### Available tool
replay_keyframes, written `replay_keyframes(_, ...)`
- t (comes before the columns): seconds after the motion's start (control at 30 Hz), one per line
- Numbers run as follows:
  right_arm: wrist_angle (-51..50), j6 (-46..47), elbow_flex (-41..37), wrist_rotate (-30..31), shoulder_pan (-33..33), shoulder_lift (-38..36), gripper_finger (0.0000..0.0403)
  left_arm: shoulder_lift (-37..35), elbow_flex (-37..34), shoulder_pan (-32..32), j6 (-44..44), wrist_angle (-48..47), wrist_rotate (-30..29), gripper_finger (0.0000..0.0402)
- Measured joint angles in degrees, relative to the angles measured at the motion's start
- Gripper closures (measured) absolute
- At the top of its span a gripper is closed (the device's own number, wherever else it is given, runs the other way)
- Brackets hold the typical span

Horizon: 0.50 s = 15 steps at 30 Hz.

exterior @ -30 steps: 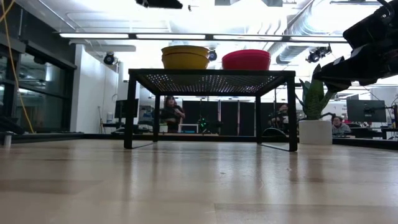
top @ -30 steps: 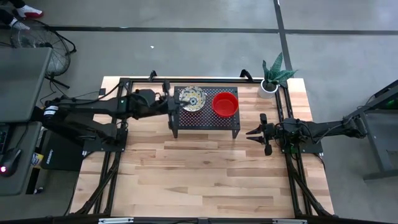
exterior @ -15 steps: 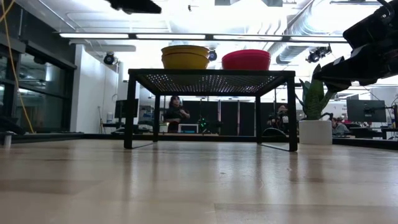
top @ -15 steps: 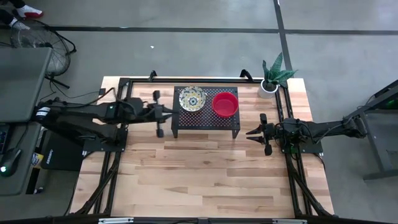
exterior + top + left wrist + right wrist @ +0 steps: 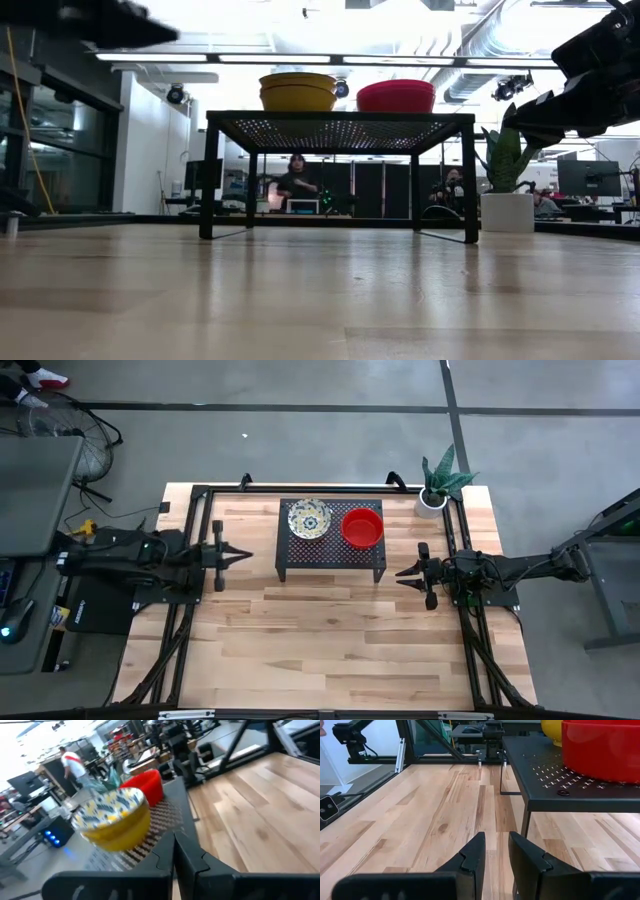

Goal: Pick & Place Mini bowls
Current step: Return to Home Position

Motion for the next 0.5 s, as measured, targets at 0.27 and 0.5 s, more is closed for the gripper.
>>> replay_keyframes(0.27,0.01,0.0,-0.01,0.0,0.0,0.0,0.0329,-13.65,-6.57,0.02,0.39,-6.17,3.49,0.0401)
replay_keyframes(0.5,0.0,0.0,-0.01,0.0,-0.02,0.0,0.0329,-19.59,-11.24,0.02,1.84,-6.0,3.78,0.0401)
